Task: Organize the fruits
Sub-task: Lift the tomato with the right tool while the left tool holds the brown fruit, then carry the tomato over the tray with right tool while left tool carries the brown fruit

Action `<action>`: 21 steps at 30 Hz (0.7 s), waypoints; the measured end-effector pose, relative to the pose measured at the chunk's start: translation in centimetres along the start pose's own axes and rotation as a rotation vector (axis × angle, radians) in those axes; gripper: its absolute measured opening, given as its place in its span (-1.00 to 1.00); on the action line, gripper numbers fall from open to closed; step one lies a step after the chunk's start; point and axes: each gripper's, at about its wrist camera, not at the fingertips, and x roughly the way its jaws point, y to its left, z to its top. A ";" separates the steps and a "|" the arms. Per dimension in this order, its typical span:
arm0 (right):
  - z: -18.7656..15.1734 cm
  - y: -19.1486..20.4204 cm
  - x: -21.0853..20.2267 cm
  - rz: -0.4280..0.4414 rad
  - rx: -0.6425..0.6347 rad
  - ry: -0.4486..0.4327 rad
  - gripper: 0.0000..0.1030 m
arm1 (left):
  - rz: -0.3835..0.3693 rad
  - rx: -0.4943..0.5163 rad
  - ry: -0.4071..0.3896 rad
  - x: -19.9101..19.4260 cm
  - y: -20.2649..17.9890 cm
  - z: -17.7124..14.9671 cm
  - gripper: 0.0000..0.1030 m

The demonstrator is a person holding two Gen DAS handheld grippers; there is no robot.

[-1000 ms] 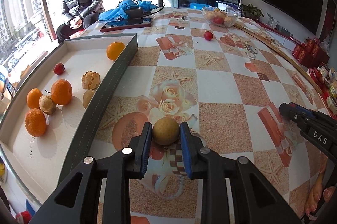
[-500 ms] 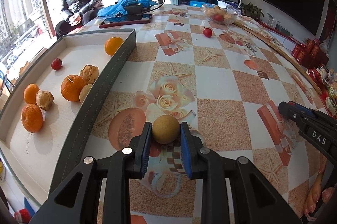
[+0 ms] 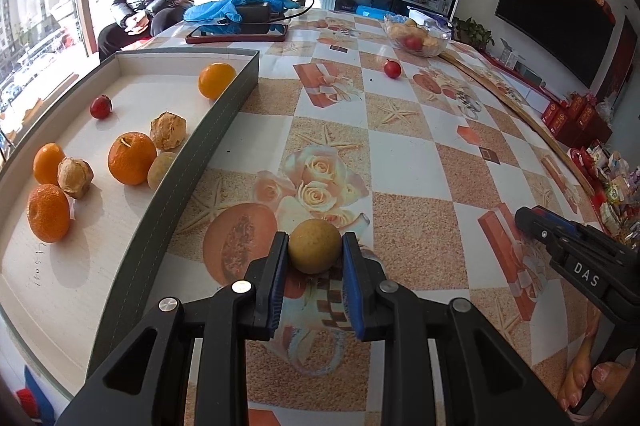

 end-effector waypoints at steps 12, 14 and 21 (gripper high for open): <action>0.2 1.3 0.2 -0.026 -0.066 0.037 -0.49 | -0.018 -0.010 0.053 -0.9 0.0 1.1 -0.45; 0.5 2.3 0.3 0.001 -0.093 0.071 -0.49 | -0.024 -0.018 0.047 -1.8 0.4 1.7 -0.45; 3.5 8.3 0.0 0.151 -0.189 0.157 -0.49 | 0.024 -0.060 0.047 -4.5 4.3 4.3 -0.45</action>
